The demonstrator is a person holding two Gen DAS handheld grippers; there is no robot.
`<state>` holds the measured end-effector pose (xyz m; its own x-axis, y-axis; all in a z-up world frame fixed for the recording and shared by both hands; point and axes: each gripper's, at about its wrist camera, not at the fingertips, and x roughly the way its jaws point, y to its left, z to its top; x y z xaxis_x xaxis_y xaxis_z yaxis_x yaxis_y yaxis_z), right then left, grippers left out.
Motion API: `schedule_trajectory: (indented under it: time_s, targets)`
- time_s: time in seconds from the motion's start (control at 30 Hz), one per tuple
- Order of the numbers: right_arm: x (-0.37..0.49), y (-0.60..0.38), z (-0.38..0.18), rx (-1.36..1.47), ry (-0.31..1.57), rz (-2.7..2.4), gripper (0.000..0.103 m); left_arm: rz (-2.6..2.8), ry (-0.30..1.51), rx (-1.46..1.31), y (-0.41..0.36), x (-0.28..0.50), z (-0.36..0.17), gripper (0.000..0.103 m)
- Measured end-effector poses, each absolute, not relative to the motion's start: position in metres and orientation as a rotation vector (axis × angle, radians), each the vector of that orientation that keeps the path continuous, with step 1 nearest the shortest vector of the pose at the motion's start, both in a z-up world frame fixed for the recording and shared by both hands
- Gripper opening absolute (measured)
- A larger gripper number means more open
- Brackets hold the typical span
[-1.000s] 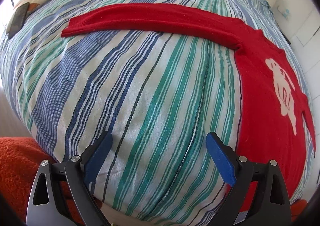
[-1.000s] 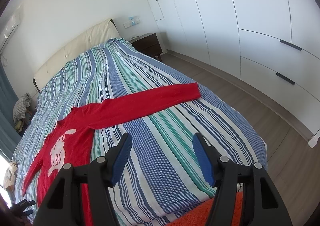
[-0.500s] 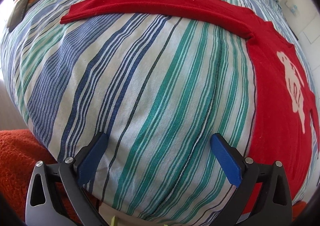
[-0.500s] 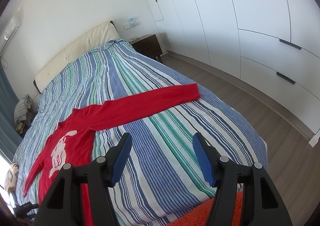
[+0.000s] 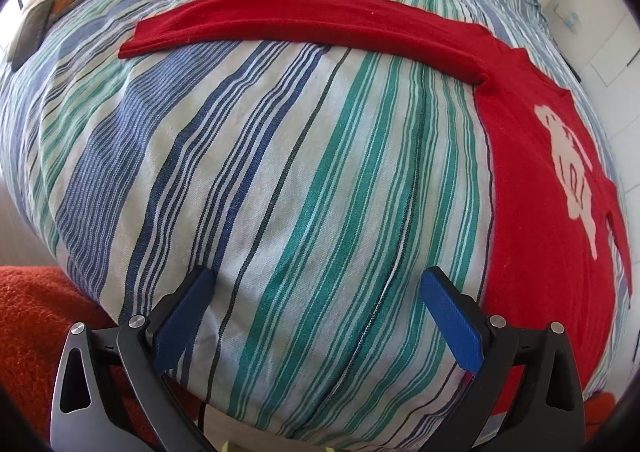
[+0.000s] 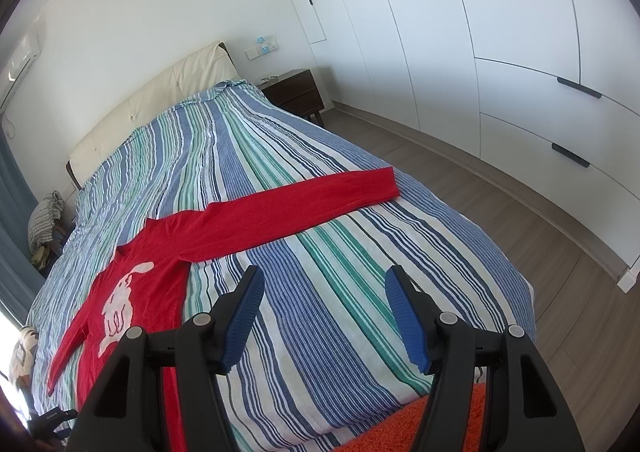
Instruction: Fold small clothes
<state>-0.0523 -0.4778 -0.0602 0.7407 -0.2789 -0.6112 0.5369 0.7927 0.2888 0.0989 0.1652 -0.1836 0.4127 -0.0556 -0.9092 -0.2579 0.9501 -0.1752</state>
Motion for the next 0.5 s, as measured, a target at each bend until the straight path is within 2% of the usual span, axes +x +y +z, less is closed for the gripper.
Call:
schedule_trajectory:
  time_s: [0.33, 0.5]
  targets:
    - [-0.055, -0.479, -0.059, 0.480, 0.578, -0.470, 0.063, 0.192, 0.831, -0.221, 0.166, 0.074, -0.121, 0.102]
    - [-0.055, -0.479, -0.059, 0.479, 0.578, -0.470, 0.063, 0.197, 0.778, -0.129, 0.153, 0.076, -0.112, 0.102]
